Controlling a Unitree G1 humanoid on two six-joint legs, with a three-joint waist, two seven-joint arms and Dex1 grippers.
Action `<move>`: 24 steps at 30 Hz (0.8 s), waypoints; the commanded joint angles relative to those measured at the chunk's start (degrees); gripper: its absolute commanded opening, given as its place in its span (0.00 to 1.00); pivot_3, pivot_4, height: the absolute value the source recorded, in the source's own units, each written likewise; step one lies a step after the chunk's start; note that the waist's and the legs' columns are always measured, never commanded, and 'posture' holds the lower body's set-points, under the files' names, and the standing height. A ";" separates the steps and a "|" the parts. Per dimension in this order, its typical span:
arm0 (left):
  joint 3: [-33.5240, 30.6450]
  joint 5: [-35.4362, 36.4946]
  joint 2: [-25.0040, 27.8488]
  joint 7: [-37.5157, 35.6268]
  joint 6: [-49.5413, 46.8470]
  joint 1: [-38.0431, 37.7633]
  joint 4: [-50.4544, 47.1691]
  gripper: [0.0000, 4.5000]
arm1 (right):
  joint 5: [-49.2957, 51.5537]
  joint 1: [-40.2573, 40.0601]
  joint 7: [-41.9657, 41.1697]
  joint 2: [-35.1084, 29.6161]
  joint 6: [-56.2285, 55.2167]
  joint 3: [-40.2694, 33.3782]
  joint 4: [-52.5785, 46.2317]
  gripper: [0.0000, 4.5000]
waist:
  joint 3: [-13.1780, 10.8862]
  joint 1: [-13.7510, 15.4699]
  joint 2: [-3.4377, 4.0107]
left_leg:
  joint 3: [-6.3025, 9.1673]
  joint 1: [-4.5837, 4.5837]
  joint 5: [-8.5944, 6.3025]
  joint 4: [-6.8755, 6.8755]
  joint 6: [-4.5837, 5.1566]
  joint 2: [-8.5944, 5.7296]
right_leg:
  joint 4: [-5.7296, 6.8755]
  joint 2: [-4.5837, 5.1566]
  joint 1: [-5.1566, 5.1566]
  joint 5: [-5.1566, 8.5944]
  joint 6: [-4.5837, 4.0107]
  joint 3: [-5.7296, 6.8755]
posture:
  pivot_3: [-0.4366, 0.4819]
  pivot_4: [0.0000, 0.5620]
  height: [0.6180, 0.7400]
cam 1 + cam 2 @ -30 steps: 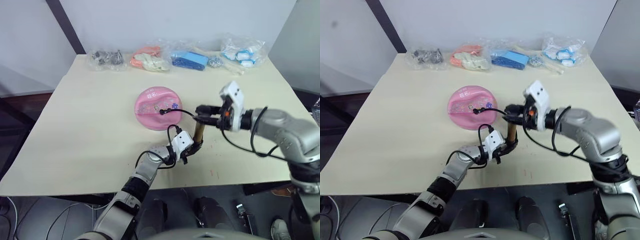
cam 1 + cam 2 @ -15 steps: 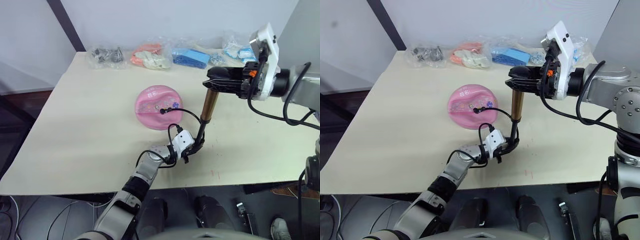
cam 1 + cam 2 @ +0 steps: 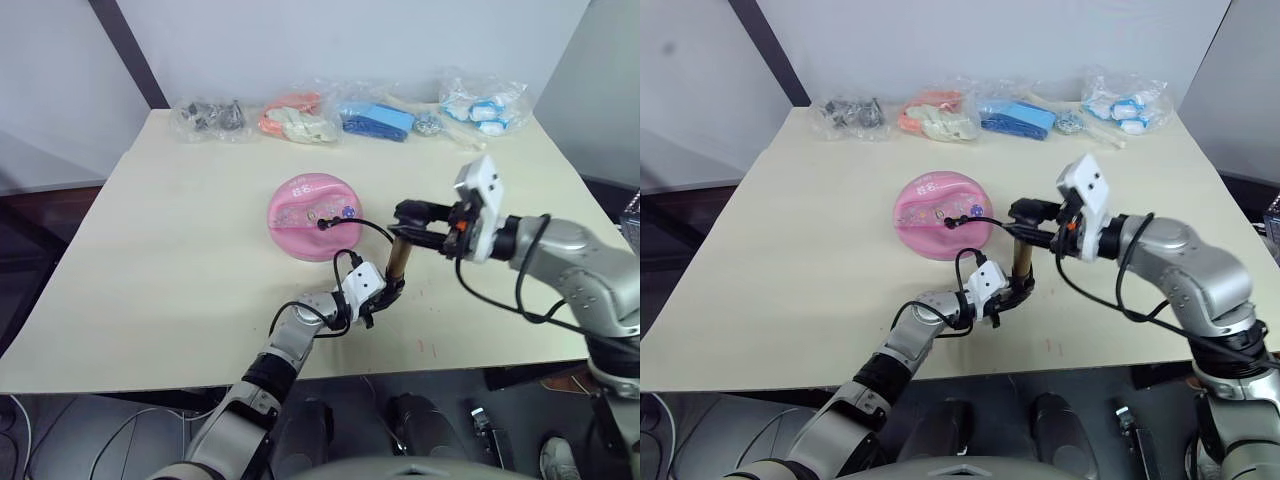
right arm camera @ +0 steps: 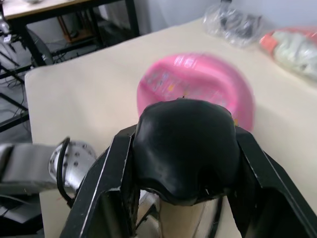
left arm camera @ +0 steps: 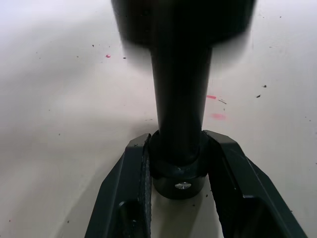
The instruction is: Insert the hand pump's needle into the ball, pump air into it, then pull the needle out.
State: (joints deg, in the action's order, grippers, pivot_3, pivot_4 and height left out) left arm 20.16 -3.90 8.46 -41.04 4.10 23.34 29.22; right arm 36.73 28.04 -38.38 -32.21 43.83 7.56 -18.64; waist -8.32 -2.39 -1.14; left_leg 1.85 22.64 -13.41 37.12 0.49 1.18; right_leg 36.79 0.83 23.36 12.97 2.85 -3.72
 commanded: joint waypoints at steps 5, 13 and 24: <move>2.03 -1.31 0.22 -1.34 -1.91 -2.17 0.53 0.24 | -11.30 -8.32 -4.06 4.25 -6.49 11.30 13.74 0.38 | 0.81 -0.02 -0.18 | -0.02 -0.05 0.00 -0.04 -0.01 0.00 | -0.03 0.00 -0.05 0.01 0.00 -0.01 | 0.48 0.27 1.00; 1.71 -1.38 0.42 -0.91 -1.85 -2.49 0.54 0.24 | -3.23 0.61 -4.96 -0.39 -0.41 -1.23 1.94 0.38 | 0.71 0.00 0.01 | -0.01 -0.40 -0.01 -0.26 -0.01 0.04 | -0.02 0.02 -0.22 0.09 -0.14 -0.02 | 0.48 0.27 1.00; 1.63 -1.51 0.39 -0.89 -1.52 -2.63 1.04 0.24 | 10.10 21.77 -3.44 -8.90 14.95 -14.28 -1.78 0.38 | -0.35 0.46 0.23 | 0.05 0.35 0.00 -0.26 0.00 -0.18 | -0.04 0.15 0.32 -0.06 0.09 0.01 | 0.48 0.27 1.00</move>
State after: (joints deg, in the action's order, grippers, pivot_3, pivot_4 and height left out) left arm 20.32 -3.70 8.05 -41.46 4.09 22.43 27.65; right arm 45.51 45.74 -43.12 -39.40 58.81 -1.22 -19.04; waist -8.67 -1.93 -0.91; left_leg 1.90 22.99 -13.42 36.86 0.48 1.00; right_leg 36.75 0.99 23.69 12.91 2.94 -3.71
